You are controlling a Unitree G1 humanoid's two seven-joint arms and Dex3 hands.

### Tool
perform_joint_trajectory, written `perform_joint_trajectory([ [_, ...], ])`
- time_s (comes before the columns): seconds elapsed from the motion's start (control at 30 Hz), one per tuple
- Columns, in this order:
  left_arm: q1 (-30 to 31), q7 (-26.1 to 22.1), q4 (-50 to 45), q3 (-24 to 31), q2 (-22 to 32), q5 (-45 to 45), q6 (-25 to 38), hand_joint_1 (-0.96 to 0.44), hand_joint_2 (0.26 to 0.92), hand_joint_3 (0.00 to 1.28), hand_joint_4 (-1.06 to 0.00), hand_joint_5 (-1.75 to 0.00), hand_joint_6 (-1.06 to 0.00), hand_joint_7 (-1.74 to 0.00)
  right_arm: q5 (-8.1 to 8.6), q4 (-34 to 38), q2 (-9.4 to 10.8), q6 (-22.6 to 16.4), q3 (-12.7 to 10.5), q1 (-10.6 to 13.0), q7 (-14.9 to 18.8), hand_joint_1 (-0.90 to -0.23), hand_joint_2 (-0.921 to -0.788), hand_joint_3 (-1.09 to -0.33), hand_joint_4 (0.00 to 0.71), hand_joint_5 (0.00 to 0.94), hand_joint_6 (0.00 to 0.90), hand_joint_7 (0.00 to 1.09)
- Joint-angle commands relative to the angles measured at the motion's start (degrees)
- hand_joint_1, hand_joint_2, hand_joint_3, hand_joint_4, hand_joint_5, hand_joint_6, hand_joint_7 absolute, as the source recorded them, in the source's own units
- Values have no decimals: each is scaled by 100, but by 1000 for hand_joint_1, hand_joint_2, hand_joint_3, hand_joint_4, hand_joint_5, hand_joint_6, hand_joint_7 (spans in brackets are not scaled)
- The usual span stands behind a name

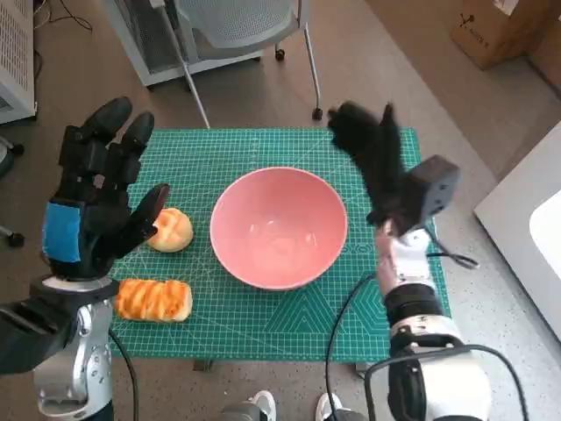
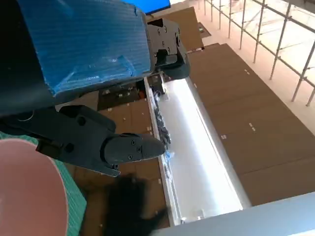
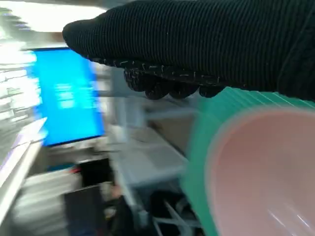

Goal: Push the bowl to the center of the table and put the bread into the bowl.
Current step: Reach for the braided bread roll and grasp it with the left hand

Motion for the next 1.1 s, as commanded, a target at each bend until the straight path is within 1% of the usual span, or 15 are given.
perform_joint_trajectory([
  [0.03, -73, -73, -158, 88, 244, 49, 70, -416, 921, 327, -169, -238, -1, -711, 287, -368, -50, -478, -47, 30, 512, -550, -921, -555, 257, 9, 444, 11],
  [0.1, -77, -164, -195, 143, 393, 26, 101, -401, 921, 316, -160, -225, 0, -697, 461, -608, -24, -594, -62, 70, 746, -558, -921, -540, 267, 13, 453, 15],
  [0.2, -41, -316, -292, 226, 670, 77, 141, -379, 921, 284, -146, -201, 1, -668, 641, -914, 4, -655, -41, 163, 981, -571, -921, -516, 277, 14, 466, 20],
  [0.27, 27, -522, -423, 334, 1039, 175, 220, -357, 921, 232, -132, -167, 1, -634, 728, -1131, 15, -656, 0, 246, 1119, -580, -921, -498, 282, 13, 471, 21],
  [0.3, 75, -675, -521, 412, 1308, 229, 332, -351, 921, 218, -130, -158, 1, -627, 762, -1231, 16, -651, 26, 286, 1183, -582, -921, -494, 283, 13, 472, 22],
  [0.37, 174, -960, -712, 574, 1775, 290, 597, -330, 906, 178, -116, -132, 1, -585, 813, -1386, 25, -630, 72, 351, 1266, -582, -921, -482, 289, 15, 474, 21],
  [0.4, 223, -1086, -798, 653, 1972, 301, 728, -312, 889, 155, -104, -115, 1, -543, 830, -1449, 32, -617, 91, 378, 1291, -583, -921, -473, 295, 16, 478, 22],
  [0.5, 432, -1532, -1280, 950, 2755, 330, 1485, -271, 848, 114, -80, -87, 1, -473, 794, -1582, 14, -616, 172, 455, 1280, -584, -921, -455, 305, 17, 489, 26],
  [0.53, 480, -1624, -1391, 1024, 2919, 312, 1673, -252, 825, 98, -67, -76, 1, -448, 775, -1612, 9, -620, 198, 474, 1264, -584, -921, -451, 309, 18, 492, 27],
  [0.67, 730, -1967, -1808, 1267, 3488, 386, 2263, -215, 772, 65, -53, -58, -3, -419, 750, -1639, 9, -631, 278, 517, 1240, -583, -921, -446, 312, 16, 497, 27],
  [0.7, 764, -2014, -1866, 1310, 3547, 382, 2350, -190, 749, 52, -64, -58, -14, -429, 750, -1652, 14, -630, 296, 526, 1228, -582, -921, -445, 311, 15, 498, 27],
  [0.8, 953, -2252, -2095, 1435, 3777, 355, 2665, -157, 734, 44, -73, -55, -24, -441, 744, -1673, 42, -609, 347, 543, 1189, -580, -921, -446, 309, 12, 497, 25],
  [0.93, 1144, -2461, -2259, 1528, 3898, 322, 2950, -102, 720, 37, -88, -51, -45, -454, 750, -1709, 83, -569, 407, 564, 1135, -577, -921, -450, 308, 10, 493, 22],
  [1.03, 1425, -2596, -2464, 1461, 4096, 500, 3269, -47, 716, 37, -104, -30, -90, -406, 795, -1690, 124, -497, 431, 550, 1129, -575, -921, -451, 310, 9, 491, 20],
  [1.1, 1564, -2663, -2522, 1404, 4186, 630, 3327, -21, 715, 38, -113, -19, -124, -357, 808, -1683, 149, -473, 438, 543, 1118, -576, -921, -449, 312, 10, 490, 19],
])
